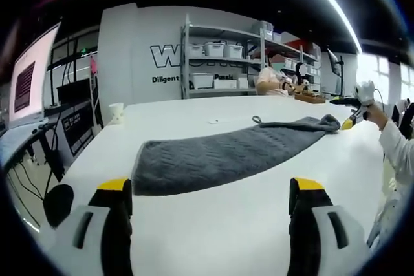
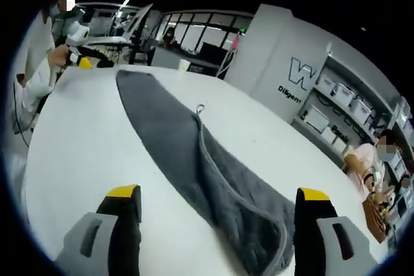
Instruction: Open the folded towel by lifting each exposed corner and separating the folded layers until the towel lies flat within the target outline without major curled edges
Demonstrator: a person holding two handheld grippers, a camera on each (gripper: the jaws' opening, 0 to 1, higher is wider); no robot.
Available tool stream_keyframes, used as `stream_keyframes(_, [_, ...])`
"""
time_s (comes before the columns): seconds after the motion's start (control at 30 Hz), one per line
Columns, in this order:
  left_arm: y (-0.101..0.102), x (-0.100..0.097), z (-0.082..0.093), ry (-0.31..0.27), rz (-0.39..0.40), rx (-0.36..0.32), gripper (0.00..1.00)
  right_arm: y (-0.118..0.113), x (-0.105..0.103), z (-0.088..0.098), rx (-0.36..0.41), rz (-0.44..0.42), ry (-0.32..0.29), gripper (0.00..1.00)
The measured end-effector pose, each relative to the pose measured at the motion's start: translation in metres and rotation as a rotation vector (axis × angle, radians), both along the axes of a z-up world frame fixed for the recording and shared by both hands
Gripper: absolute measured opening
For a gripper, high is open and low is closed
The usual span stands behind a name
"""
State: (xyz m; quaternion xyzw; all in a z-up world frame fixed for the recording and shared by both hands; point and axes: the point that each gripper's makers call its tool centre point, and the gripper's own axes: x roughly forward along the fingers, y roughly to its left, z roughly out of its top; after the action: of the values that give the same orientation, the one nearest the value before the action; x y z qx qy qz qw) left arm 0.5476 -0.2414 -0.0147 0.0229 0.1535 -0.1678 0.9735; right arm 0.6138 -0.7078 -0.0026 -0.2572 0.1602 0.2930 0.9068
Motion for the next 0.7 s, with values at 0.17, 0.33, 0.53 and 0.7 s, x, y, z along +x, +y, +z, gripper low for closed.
stream_keyframes(0.17, [0.004,-0.001,-0.007,0.016,-0.006,0.000,0.99,0.031,0.025,0.008,0.014,0.037,-0.003,0.94])
stream_keyframes(0.33, [0.008,-0.001,-0.012,0.018,-0.003,-0.012,0.99,0.064,0.049,0.008,0.025,0.082,0.020,0.79])
stream_keyframes(0.53, [0.007,-0.002,-0.015,0.028,-0.017,-0.015,0.99,0.098,0.074,-0.010,0.003,0.125,0.049,0.70])
stream_keyframes(0.7, [0.011,-0.003,-0.013,0.024,-0.015,-0.021,0.99,0.116,0.088,-0.031,-0.003,0.144,0.097,0.62])
